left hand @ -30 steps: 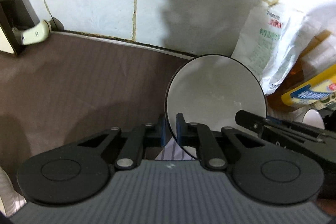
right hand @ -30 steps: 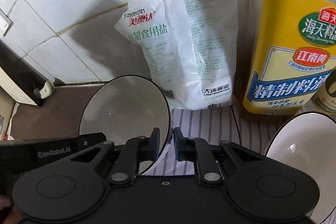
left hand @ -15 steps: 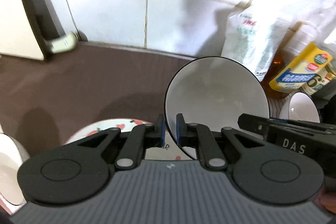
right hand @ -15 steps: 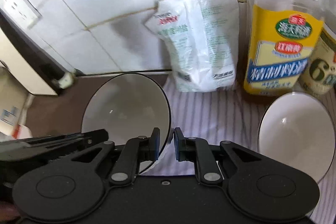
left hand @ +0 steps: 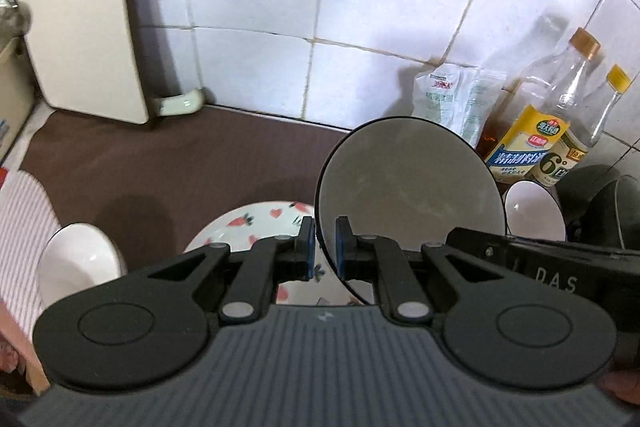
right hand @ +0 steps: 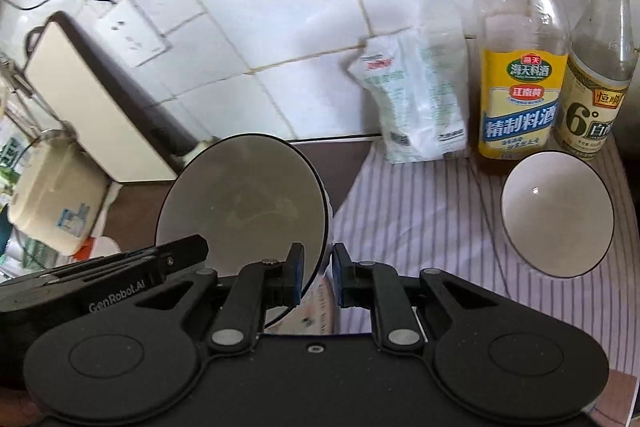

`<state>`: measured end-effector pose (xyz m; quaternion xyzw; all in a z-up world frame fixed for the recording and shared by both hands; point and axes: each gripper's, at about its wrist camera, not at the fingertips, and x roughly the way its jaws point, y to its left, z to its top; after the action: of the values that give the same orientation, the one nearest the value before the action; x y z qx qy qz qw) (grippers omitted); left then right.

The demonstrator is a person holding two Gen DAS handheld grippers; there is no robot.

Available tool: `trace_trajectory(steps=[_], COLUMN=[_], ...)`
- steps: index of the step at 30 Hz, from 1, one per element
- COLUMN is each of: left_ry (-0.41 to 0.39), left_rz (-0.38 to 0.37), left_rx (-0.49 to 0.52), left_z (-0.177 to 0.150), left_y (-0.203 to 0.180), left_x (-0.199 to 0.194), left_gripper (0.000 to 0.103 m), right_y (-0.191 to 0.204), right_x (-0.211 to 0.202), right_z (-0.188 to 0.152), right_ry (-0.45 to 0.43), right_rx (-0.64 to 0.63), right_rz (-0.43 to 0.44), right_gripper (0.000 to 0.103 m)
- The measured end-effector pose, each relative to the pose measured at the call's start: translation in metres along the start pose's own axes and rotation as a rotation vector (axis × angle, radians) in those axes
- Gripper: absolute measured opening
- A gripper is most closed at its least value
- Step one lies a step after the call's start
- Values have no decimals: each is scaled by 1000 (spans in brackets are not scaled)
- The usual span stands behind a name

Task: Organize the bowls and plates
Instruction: 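Carry the held bowl into the first white bowl and open the left tool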

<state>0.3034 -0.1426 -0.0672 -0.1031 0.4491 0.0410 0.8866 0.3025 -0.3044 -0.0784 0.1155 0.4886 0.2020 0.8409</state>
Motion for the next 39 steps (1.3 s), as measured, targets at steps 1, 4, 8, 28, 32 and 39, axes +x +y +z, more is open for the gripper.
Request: trace_trajectory(steps=[1,4,8,28,32,39], left_ry=[0,-2,4,34,57,102], left_rz=[8,30,26,98,104,112], left_rx=[-3,0,-26,-108,-120,-138], left_z=[-2,-8,-16,-50,-58,-68], left_y=[1,6,20,140,168,212], left_x=[-5,-18,-33,-99,-102,-93], left_gripper=[9,9,10,10,10,11], right_y=[3,10,23,137,164,203], right_x=[-3,-11,-21,-16,-7,20], right_z=[-1,-4,-8,-42,-53,-65], right_ry=[-5,-11,-25,20,32,65], right_rx=[-8,-15,-42,-153,-157,-195], right_rz=[11,45,73,167,179,175], right_gripper=[18,18,18,18,18,18])
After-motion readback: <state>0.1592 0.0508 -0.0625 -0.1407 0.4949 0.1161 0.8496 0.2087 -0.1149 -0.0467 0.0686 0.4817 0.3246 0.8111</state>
